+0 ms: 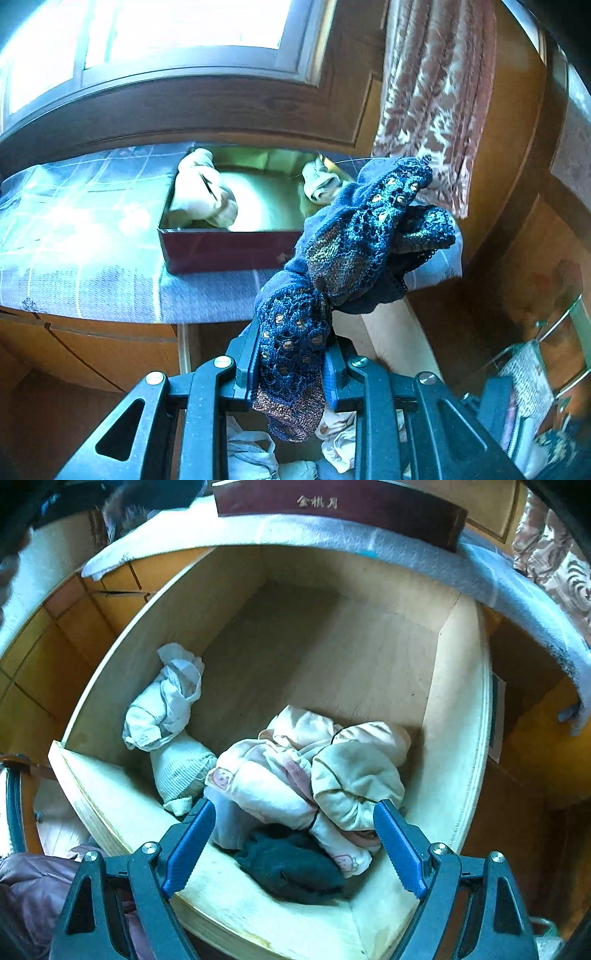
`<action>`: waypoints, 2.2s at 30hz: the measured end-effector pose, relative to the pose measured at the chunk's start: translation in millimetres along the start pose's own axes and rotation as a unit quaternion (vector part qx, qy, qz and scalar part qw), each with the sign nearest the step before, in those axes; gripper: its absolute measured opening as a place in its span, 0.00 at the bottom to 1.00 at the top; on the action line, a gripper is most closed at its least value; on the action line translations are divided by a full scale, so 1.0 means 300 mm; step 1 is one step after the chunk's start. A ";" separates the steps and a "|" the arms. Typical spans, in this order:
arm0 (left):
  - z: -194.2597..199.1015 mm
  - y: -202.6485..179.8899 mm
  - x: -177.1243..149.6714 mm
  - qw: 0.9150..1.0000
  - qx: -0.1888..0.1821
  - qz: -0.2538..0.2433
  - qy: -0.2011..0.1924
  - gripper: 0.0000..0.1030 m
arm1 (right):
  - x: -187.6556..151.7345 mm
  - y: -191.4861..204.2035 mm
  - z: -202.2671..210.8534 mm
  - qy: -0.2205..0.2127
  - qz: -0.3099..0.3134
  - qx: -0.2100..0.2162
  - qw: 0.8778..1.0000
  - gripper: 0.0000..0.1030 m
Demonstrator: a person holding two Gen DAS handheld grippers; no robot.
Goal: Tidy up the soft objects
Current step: 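Carry the navy lace garment up over the tin box with the left gripper, then lower the navy lace garment into the tin box and open the left gripper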
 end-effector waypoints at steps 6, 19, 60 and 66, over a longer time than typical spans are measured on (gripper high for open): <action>0.048 0.034 0.086 0.999 -0.008 0.025 -0.020 0.25 | -0.009 -0.001 -0.045 0.016 0.001 0.002 1.000 0.84; -0.071 0.123 0.411 0.992 -0.032 0.124 -0.019 0.26 | -0.002 0.013 -0.107 0.041 0.019 -0.017 0.999 0.71; -0.623 0.176 0.530 0.983 0.052 0.166 0.057 0.38 | 0.013 -0.003 -0.349 0.154 0.013 -0.046 0.987 0.66; -0.471 0.148 0.525 0.989 0.043 0.141 0.007 0.41 | 0.013 -0.004 -0.355 0.154 0.010 -0.046 0.987 0.66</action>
Point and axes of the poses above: each gripper's, at about its wrist camera, not at the fingertips, and z roughly against the way its jaws point, y to its left, x to its top, the point moved 7 cm from there along -z, roughly the way its jaws point, and after that the axes turned 2 degrees about y, right-handed, at the moved point
